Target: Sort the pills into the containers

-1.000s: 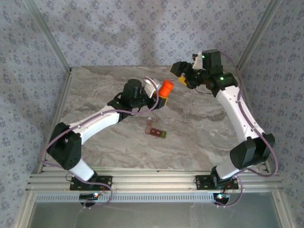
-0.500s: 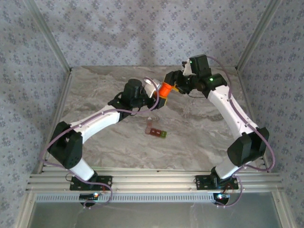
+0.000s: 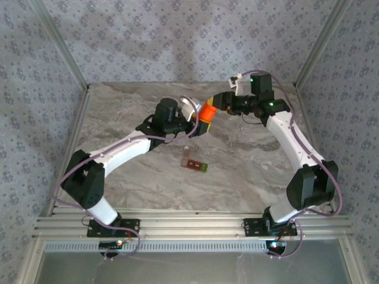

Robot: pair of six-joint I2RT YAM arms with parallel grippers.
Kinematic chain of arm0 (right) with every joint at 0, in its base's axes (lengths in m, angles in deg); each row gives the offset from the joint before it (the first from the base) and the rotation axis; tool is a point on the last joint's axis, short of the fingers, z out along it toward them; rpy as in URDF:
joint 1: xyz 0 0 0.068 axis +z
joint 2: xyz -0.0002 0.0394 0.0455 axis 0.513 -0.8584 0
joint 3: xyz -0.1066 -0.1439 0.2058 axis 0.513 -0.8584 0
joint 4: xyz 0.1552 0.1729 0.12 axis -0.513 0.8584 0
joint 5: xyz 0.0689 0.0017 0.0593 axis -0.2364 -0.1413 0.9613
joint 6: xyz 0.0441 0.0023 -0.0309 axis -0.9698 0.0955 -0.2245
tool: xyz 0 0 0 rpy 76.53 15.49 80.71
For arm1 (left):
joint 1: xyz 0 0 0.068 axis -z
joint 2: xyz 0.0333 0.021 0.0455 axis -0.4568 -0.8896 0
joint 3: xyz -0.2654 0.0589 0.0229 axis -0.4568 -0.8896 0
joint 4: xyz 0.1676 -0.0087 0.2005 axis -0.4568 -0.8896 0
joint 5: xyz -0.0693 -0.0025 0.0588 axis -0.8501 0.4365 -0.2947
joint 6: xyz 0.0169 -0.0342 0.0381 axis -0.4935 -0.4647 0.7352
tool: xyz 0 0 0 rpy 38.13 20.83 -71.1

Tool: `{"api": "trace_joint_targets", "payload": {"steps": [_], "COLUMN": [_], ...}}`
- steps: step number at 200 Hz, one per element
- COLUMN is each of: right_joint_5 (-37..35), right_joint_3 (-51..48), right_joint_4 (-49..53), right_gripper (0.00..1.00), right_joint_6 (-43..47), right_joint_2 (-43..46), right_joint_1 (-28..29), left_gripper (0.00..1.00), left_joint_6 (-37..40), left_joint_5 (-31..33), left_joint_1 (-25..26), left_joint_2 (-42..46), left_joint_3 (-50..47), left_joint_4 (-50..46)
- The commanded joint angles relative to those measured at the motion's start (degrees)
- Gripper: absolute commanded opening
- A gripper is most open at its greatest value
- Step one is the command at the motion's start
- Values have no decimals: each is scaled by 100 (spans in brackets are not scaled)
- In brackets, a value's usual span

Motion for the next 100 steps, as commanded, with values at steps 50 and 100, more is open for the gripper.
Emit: {"api": "trace_joint_targets", "payload": {"steps": [50,100], "right_joint_5": [-611,-1353], "right_joint_3": [145,959], "right_joint_4": [-581,886], "right_gripper": [75,78], "right_joint_6": [-1719,-1970], "right_joint_2": [353,-60], "right_joint_1": [-436,176], "left_gripper": [0,0], "left_joint_6": [294,625], "left_joint_5": [274,405], "left_joint_1": [-59,-41], "left_joint_2": [219,141], "left_joint_3": [119,192], "left_joint_4": [-131,-312]}}
